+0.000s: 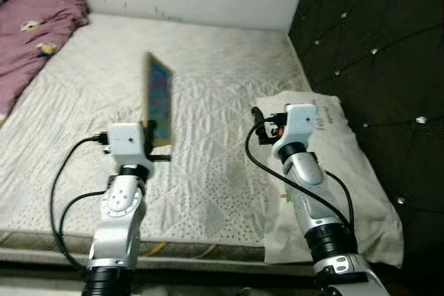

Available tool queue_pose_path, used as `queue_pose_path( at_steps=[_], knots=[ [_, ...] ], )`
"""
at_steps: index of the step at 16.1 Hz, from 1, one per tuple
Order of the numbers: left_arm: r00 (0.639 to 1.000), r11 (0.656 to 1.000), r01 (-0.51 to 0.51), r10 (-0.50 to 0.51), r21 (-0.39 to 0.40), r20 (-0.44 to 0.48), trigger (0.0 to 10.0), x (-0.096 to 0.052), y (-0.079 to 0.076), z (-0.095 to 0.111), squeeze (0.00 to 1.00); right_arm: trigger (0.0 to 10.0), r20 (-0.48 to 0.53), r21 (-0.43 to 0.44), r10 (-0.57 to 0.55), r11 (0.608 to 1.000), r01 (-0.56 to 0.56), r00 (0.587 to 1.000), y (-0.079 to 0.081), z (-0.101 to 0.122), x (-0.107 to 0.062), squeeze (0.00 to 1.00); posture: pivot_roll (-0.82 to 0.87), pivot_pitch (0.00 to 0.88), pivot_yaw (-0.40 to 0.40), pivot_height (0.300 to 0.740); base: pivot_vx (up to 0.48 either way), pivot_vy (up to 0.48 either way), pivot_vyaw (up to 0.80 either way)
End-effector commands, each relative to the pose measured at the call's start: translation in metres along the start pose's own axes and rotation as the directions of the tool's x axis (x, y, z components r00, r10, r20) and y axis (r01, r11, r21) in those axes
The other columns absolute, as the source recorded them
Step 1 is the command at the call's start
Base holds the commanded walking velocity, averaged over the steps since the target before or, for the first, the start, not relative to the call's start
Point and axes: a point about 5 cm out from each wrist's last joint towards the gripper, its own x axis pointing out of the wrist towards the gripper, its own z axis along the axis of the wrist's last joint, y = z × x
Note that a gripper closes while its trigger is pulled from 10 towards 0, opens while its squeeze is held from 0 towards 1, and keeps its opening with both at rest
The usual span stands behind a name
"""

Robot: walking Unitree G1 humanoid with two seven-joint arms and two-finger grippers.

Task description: Clean up the room

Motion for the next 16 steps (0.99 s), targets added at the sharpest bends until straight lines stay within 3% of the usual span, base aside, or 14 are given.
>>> queue_pose_path(
  at_steps=[1,3,10,16],
  knots=[
    [0.999,1.000,0.004,-0.004,0.009,0.031,10.0,0.0015,-0.0023,0.0068,0.00,10.0,0.016,0.000,-0.009,1.000,0.009,1.000,-0.0025,0.0042,0.0011,0.00,0.04,0.000,-0.058,0.740,0.000,0.000,0.00],
    [0.999,1.000,0.004,-0.004,0.012,0.032,10.0,0.0016,-0.0022,0.0069,0.00,10.0,0.015,0.000,-0.009,1.000,0.009,1.000,-0.0025,0.0042,0.0012,0.00,0.04,0.000,-0.058,0.740,0.000,0.000,0.00],
    [0.999,1.000,0.009,-0.009,0.012,0.035,10.0,0.0020,-0.0025,0.0069,0.00,10.0,0.011,0.000,-0.007,1.000,0.007,1.000,-0.0023,0.0034,0.0015,0.00,0.04,0.000,-0.058,0.740,0.000,0.000,-0.71],
    [0.999,0.999,-0.020,0.021,-0.025,0.043,10.0,0.0024,0.0000,0.0081,0.00,10.0,0.011,-0.002,-0.009,1.000,0.009,1.000,-0.0035,0.0040,0.0024,0.00,0.04,0.000,-0.056,0.740,0.000,0.000,0.00]
  ],
)
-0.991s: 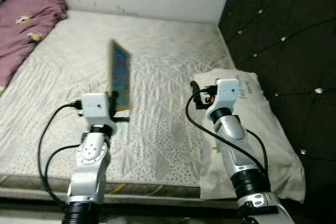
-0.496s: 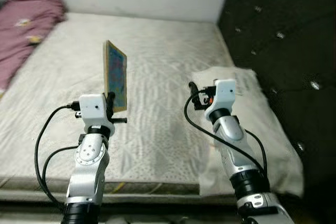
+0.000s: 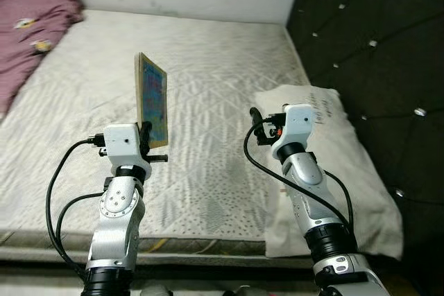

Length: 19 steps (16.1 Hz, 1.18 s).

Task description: Clean up the room

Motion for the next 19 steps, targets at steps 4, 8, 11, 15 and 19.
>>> queue_pose_path(
  at_steps=[4,8,11,15,19],
  knots=[
    [0.998,1.000,-0.012,0.013,-0.017,0.058,10.0,0.002,0.010,0.015,0.00,10.0,0.056,-0.030,-0.043,0.999,0.045,0.998,-0.007,0.014,0.002,0.00,0.02,0.000,-0.029,0.740,0.000,0.000,0.00],
    [0.998,1.000,-0.023,0.022,0.016,0.063,10.0,-0.010,0.019,0.017,0.00,10.0,0.041,-0.058,-0.032,0.998,0.034,0.999,-0.006,0.011,-0.006,0.00,0.04,0.000,-0.037,0.740,0.000,0.000,0.00],
    [0.999,0.999,-0.033,0.033,0.028,0.011,10.0,-0.022,0.023,0.005,0.00,10.0,0.007,-0.050,-0.024,0.998,0.024,1.000,0.001,-0.001,-0.013,0.00,0.05,0.000,-0.021,0.740,0.000,0.000,0.00],
    [0.998,0.998,-0.046,0.047,0.041,-0.029,10.0,-0.032,0.017,-0.006,0.00,10.0,-0.030,-0.035,-0.051,0.998,0.050,0.998,-0.003,-0.013,-0.019,0.00,0.05,0.000,-0.006,0.740,0.000,0.000,-0.28],
    [0.995,0.993,-0.096,0.097,0.068,-0.011,10.0,-0.047,0.025,-0.007,0.00,10.0,-0.051,-0.068,-0.085,0.994,0.082,0.995,-0.020,-0.016,-0.039,0.00,0.06,0.000,-0.033,0.740,0.000,0.000,-0.10]
  ],
)
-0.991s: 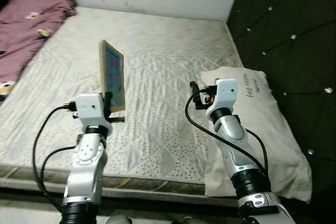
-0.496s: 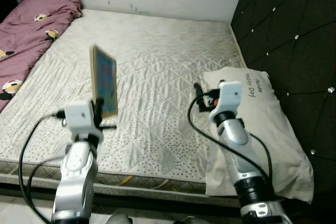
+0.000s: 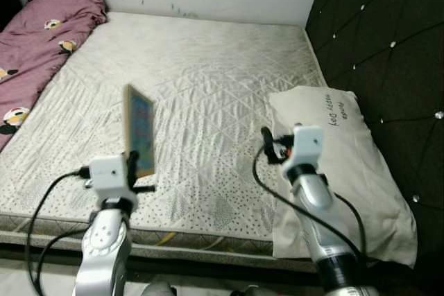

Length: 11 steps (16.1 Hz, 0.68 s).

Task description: Clean up the room

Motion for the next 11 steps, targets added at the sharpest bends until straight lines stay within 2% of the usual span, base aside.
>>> queue_pose_path(
  at_steps=[1,5,6,8,10,11],
  knots=[
    [0.994,0.999,-0.040,0.038,0.022,0.104,10.0,-0.002,0.005,0.019,0.00,10.0,0.000,-0.044,-0.052,0.998,0.051,0.999,-0.013,0.003,-0.006,0.00,0.06,0.000,-0.043,0.740,0.000,0.000,0.00],
    [0.991,0.996,-0.080,0.075,0.037,0.107,10.0,-0.017,0.009,0.018,0.00,10.0,-0.032,-0.049,-0.131,0.990,0.129,0.991,-0.032,-0.002,-0.027,0.00,0.05,0.000,-0.053,0.740,0.000,0.000,0.00],
    [0.992,0.996,-0.075,0.071,0.037,0.100,10.0,-0.020,0.009,0.017,0.00,10.0,-0.033,-0.045,-0.129,0.991,0.128,0.991,-0.034,-0.002,-0.029,0.00,0.05,0.000,-0.052,0.740,0.000,0.000,0.00],
    [0.997,0.999,-0.003,0.000,0.036,0.074,10.0,-0.032,0.004,0.015,0.00,10.0,-0.048,-0.050,-0.108,0.993,0.105,0.993,-0.038,0.000,-0.038,0.00,0.05,0.000,-0.053,0.740,0.000,0.000,0.00],
    [0.999,0.999,-0.011,0.009,0.042,0.051,10.0,-0.038,0.007,0.011,0.00,10.0,-0.079,-0.055,-0.109,0.993,0.105,0.991,-0.042,-0.002,-0.044,0.00,0.04,0.009,-0.056,0.740,0.000,0.000,0.00],
    [0.999,0.999,-0.018,0.016,0.040,0.047,10.0,-0.037,0.008,0.010,0.00,10.0,-0.089,-0.039,-0.112,0.993,0.109,0.990,-0.042,-0.003,-0.044,0.00,0.04,0.014,-0.057,0.740,0.000,0.000,-0.80]
  ],
)
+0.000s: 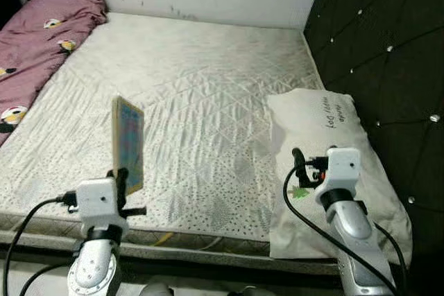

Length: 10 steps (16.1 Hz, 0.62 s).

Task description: Clean up the room

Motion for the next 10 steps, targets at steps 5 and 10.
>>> queue_pose_path(
  at_steps=[5,10],
  knots=[
    [0.998,1.000,0.004,-0.004,-0.008,0.057,10.0,0.0052,-0.0014,0.0154,0.00,10.0,-0.002,-0.007,-0.005,1.000,0.005,1.000,-0.0037,0.0045,-0.0021,0.00,0.03,0.028,-0.055,0.740,0.000,0.000,-0.80],
    [0.999,1.000,0.024,-0.024,0.005,0.048,10.0,0.0063,-0.0030,0.0158,0.00,10.0,-0.011,-0.007,0.000,1.000,0.000,1.000,-0.0033,0.0056,-0.0021,0.00,0.03,0.023,-0.054,0.740,0.000,0.000,-0.80]
  ],
)
